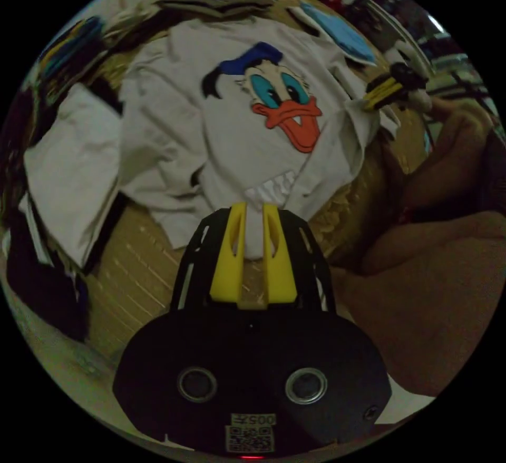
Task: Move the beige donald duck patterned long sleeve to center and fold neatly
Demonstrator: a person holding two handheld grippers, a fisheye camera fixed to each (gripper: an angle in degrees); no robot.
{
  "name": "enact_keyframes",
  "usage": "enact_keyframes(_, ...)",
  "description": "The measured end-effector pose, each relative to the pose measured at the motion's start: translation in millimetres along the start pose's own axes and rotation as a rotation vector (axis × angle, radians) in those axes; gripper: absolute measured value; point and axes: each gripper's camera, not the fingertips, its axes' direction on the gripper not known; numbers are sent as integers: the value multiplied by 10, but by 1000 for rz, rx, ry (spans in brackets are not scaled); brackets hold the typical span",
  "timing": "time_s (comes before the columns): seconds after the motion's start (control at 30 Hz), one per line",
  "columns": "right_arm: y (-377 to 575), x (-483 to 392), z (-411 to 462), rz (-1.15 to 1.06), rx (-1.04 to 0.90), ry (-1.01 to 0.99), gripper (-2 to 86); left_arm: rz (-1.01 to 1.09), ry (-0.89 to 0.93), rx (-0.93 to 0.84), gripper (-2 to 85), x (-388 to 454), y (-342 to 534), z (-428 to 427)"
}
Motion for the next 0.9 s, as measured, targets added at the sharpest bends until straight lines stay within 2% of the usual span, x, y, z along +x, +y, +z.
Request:
enact_keyframes(0.13, 379, 901, -183, 535, 315, -279, -13, -269, 41, 129, 56, -288, 622, -10)
enact_keyframes(0.2, 511, 1124, -166, 630, 370, -322, -12, -346, 76, 186, 53, -308, 852, 39)
enact_keyframes(0.3, 544, 1286, -118, 645, 335, -252, -15, -348, 83, 183, 64, -160, 1058, 192)
enact_keyframes(0.53, 440, 1631, 5, 646, 292, -236, -16, 69, -221, -14, 126, 542, 1042, 612)
enact_keyframes(0.63, 417, 1763, 46, 644, 283, -232, -16, 140, -332, -93, 78, 507, 1024, 748)
enact_keyframes(0.7, 398, 1825, 51, 641, 285, -228, -16, 165, -308, -114, 70, 401, 994, 681)
enact_keyframes(0.8, 361, 1916, 63, 629, 282, -217, -16, 109, -114, 26, 69, 34, 911, 240)
enact_keyframes(0.9, 330, 2022, 111, 637, 281, -225, -16, -79, 53, 218, 76, -559, 851, -230)
